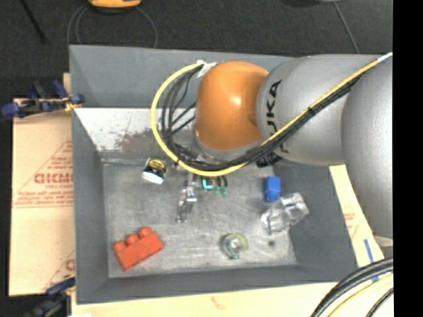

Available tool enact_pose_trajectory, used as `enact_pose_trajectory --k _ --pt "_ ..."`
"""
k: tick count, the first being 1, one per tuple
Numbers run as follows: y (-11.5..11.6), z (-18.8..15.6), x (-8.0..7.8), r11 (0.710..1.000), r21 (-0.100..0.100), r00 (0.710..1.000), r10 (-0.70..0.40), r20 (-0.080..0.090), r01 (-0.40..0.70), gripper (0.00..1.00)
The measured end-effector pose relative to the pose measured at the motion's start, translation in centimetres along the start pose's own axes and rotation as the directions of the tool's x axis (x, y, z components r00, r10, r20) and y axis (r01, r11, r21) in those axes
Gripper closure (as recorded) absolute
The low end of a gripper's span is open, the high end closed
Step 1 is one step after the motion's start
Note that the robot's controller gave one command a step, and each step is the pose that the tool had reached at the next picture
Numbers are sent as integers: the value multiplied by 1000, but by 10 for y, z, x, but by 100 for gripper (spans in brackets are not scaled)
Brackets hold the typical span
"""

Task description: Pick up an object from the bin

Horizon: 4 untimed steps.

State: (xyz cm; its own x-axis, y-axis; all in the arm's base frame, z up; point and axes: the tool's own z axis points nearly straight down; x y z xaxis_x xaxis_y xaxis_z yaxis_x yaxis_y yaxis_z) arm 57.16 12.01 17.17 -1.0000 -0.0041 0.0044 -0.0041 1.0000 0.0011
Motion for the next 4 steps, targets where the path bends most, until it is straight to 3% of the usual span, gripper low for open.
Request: enact_pose_trajectory --k 1,2,3,4 --pt "44 80 31 1000 0 1000 15 14 -15 0" --pt "63 87 59 992 -9 992 126 21 -126 0" --pt "65 86 64 992 -6 992 124 2 -124 100" --pt "64 -69 61 992 1 992 -123 15 123 100"
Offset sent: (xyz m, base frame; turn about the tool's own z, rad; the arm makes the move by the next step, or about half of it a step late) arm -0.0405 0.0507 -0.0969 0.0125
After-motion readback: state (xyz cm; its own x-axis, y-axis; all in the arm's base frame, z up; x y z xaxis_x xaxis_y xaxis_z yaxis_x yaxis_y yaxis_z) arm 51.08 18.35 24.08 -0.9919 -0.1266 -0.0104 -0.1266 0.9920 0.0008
